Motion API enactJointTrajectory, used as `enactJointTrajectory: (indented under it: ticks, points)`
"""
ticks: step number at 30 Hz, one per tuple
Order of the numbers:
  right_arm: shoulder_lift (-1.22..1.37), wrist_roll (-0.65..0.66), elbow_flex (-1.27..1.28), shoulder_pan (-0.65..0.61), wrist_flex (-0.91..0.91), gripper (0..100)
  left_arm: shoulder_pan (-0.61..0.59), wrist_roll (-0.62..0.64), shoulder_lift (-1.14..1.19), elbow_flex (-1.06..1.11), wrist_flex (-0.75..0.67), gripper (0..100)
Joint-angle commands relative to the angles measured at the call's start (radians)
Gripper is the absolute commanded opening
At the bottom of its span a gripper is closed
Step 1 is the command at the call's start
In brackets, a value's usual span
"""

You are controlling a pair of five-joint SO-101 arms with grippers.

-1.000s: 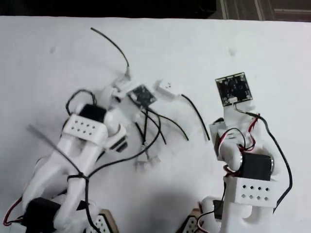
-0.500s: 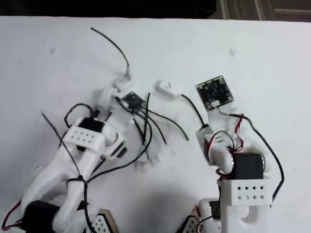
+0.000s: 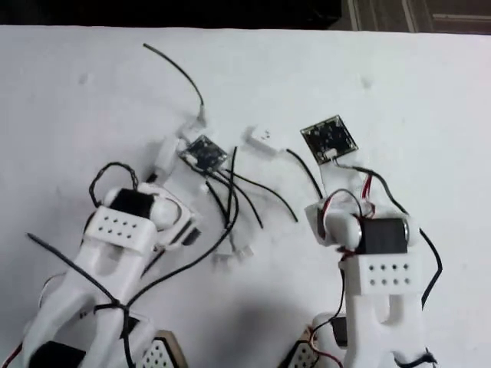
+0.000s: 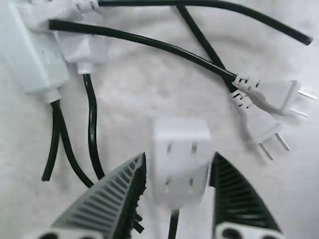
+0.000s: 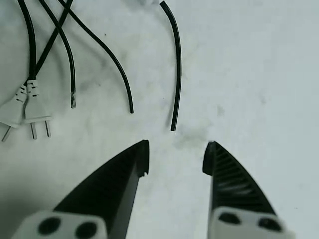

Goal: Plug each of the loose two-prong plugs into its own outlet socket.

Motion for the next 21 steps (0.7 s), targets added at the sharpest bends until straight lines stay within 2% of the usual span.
enactJointTrajectory:
  ticks: [1, 6, 12, 14, 18, 21]
  points:
    - [0.018, 0.008, -0.068, -0.002, 0.004, 18.3, -0.061, 0.015, -0.035, 0.003, -0.025, 30]
    - [0.004, 0.006, -0.066, -0.007, 0.005, 18.3, -0.094, 0.006, -0.044, -0.048, 0.021, 30]
    - [0.005, 0.006, -0.057, -0.025, 0.015, 18.3, -0.174, 0.008, -0.044, -0.264, 0.253, 29]
    - [0.005, 0.006, -0.055, -0.056, 0.033, 18.3, -0.214, 0.006, -0.044, -0.315, 0.284, 26]
    - [0.002, 0.006, -0.055, -0.108, 0.054, 18.3, -0.282, 0.006, -0.035, -0.299, 0.215, 21]
    - [0.004, 0.006, -0.055, -0.108, 0.054, 18.3, -0.297, 0.005, -0.033, -0.178, 0.043, 21]
